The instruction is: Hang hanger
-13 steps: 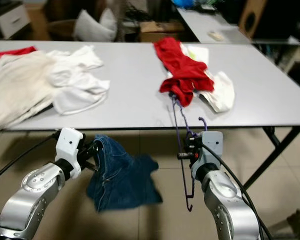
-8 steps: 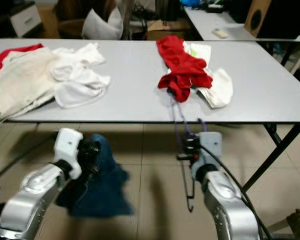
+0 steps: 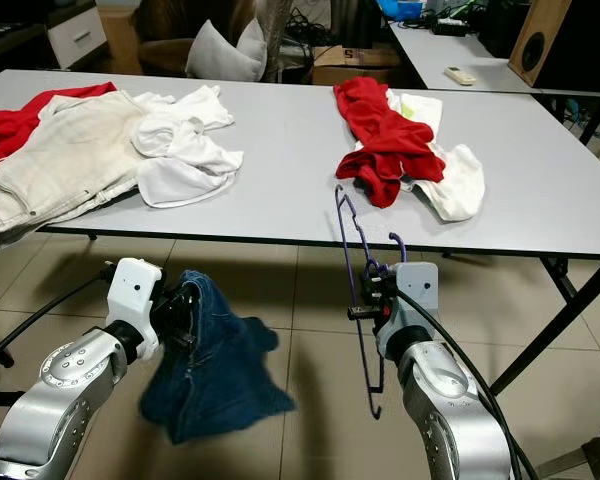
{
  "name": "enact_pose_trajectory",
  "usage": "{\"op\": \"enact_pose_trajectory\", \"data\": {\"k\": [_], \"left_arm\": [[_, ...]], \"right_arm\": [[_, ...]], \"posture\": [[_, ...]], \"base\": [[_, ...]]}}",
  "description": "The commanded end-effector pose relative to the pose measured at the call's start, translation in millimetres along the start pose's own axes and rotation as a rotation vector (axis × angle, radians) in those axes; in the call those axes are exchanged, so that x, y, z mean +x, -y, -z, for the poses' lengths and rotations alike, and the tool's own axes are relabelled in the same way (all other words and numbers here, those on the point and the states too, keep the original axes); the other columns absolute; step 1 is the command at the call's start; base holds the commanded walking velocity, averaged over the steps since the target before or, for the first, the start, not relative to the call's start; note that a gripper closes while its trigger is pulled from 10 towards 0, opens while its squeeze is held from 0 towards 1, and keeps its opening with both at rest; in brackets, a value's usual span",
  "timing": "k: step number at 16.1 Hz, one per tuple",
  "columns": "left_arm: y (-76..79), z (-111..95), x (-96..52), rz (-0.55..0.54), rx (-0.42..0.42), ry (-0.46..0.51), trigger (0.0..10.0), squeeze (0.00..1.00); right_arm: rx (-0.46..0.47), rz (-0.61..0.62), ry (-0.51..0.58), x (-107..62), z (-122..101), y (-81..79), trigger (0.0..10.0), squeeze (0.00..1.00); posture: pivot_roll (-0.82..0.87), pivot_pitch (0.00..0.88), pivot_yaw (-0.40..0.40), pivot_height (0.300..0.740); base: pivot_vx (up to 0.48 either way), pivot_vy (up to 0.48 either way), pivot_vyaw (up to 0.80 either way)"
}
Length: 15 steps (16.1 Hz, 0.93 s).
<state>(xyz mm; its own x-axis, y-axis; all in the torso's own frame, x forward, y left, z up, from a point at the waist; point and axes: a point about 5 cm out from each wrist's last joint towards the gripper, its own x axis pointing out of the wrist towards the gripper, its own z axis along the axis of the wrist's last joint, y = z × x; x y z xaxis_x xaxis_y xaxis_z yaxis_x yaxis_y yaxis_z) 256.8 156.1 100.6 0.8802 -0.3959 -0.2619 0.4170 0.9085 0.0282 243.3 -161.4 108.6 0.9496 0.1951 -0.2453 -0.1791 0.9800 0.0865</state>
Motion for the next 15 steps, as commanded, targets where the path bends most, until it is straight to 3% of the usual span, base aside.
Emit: {"op": "enact_pose_trajectory", "data": {"k": [1, 5, 9, 15], "left_arm": [[-1.3, -12.5, -0.1, -0.003, 0.02, 0.049, 10.0, 0.0], [0.8, -36.9, 1.0, 0.02, -0.006, 0.154, 10.0, 0.0], [-0.1, -57.4, 3.2, 0.05, -0.006, 0.223, 10.0, 0.0], [12.0, -65.2, 2.6, 0.148, -0.02, 0.242, 10.0, 0.0]], "right_arm": [[-0.032, -0.009, 0.024, 1.0, -6.7, -0.4, 10.0, 0.0], [-0.095, -0.031, 0.053, -0.6, -19.8, 6.6, 10.0, 0.0], [-0.141, -0.116, 0.125, -0.1, -43.4, -2.6, 10.0, 0.0], [-0.206, -0.183, 0.126, -8.9, -51.4, 0.5, 10.0, 0.0]], "posture": [[0.04, 0.0, 0.021, 0.74], [0.02, 0.0, 0.006, 0.74], [0.01, 0.0, 0.02, 0.74], [0.0, 0.0, 0.026, 0.74]], "base": [[0.0, 0.0, 0.0], [0.0, 0.0, -0.14], [0.0, 0.0, -0.8], [0.254, 0.0, -0.8]]}}
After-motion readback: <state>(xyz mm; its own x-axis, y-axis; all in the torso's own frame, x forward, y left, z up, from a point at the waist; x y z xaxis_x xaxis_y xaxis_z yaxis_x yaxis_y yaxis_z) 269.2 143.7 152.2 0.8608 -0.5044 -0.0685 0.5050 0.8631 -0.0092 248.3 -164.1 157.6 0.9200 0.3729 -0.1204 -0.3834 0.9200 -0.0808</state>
